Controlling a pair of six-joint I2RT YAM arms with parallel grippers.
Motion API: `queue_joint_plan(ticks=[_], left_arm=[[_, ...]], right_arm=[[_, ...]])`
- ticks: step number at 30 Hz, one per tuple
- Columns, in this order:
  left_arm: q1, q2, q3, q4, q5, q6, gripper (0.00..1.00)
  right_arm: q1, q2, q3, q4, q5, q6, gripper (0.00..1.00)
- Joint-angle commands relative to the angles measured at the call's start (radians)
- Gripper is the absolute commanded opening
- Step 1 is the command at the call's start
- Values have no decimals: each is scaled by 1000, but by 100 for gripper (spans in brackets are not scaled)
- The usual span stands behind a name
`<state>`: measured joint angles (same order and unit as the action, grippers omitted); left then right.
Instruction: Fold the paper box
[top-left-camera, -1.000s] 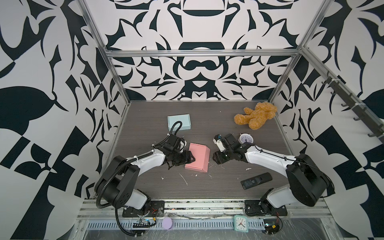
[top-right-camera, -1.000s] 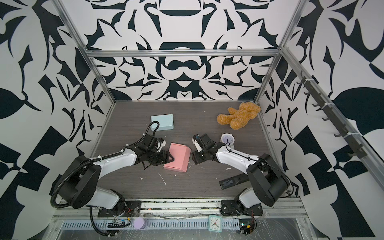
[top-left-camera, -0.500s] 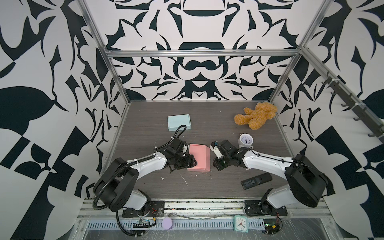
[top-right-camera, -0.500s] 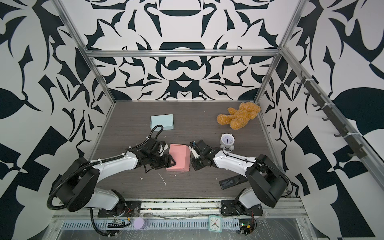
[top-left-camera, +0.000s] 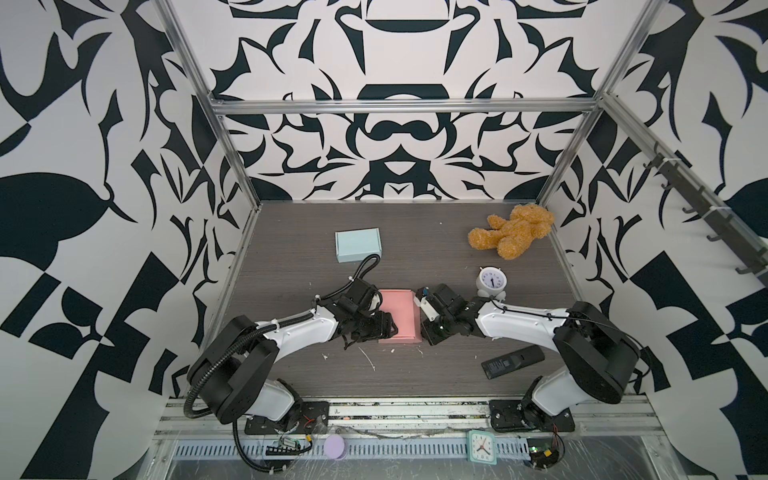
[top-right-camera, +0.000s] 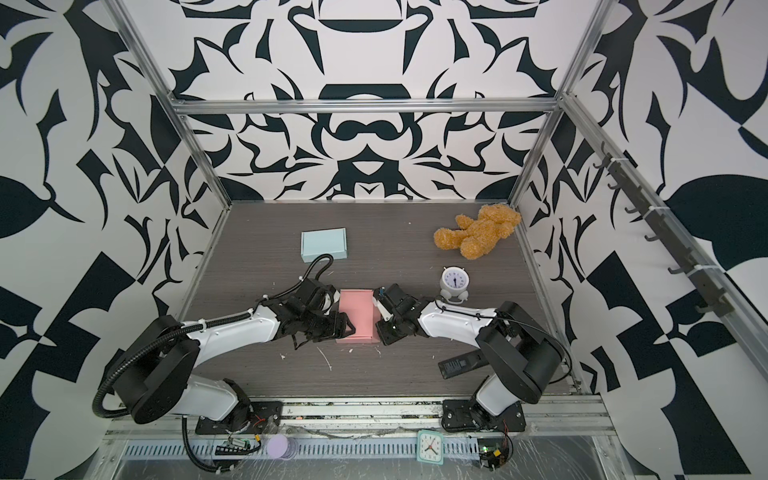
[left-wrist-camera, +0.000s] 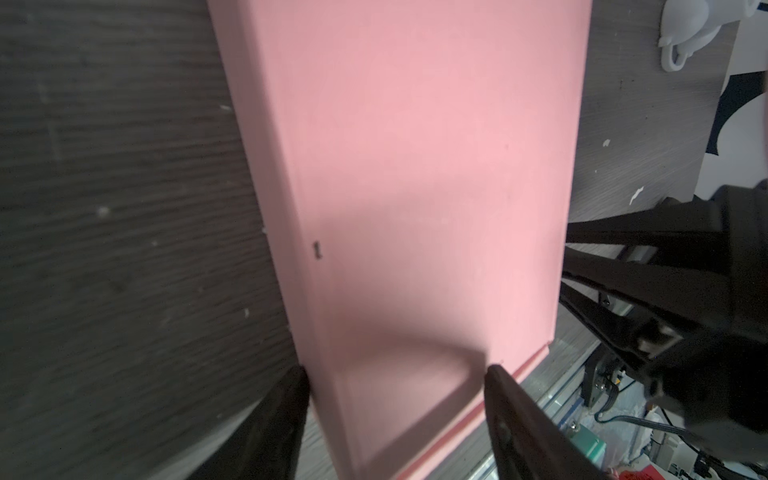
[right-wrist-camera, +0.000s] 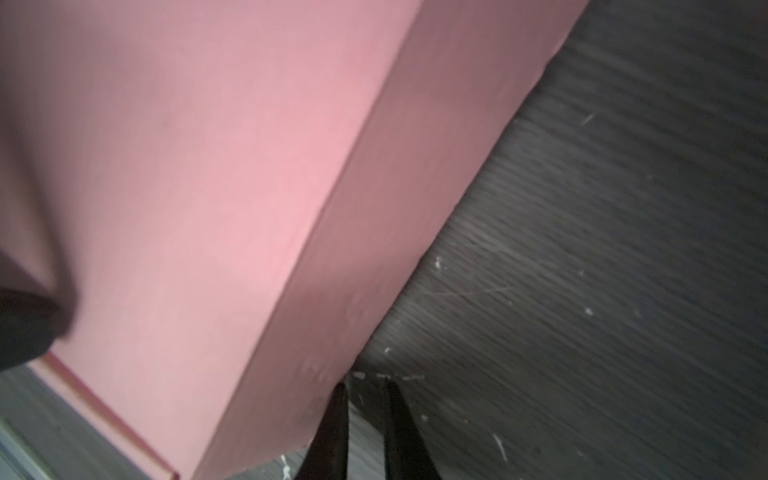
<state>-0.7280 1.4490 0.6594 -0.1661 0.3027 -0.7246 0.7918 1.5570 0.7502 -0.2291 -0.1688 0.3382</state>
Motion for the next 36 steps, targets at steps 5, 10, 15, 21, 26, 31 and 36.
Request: queue_joint_plan(ticks=[5,10,15,21,26,31,36], left_arm=[[-50,33,-27,111,20,-69,69],[-58,29,-41,160,39,-98,68],[-70,24,-44,177,43,-116,68],[-74,2,-66,167,23,-124,68],[-65,-26,-87,123,-4,-113,71],[-22,-54,-132,106,-3,-94,75],[1,-111,-152,73,-8,-77,79]], right_arm=[[31,13,46,60,-30,23,18],[64,27,60,96,-64,51,18],[79,37,57,137,-90,73,18],[79,18,31,124,-70,76,19],[72,-10,-17,87,-23,55,21],[8,-41,-67,77,-23,37,23],[-46,-57,-65,46,-28,4,24]])
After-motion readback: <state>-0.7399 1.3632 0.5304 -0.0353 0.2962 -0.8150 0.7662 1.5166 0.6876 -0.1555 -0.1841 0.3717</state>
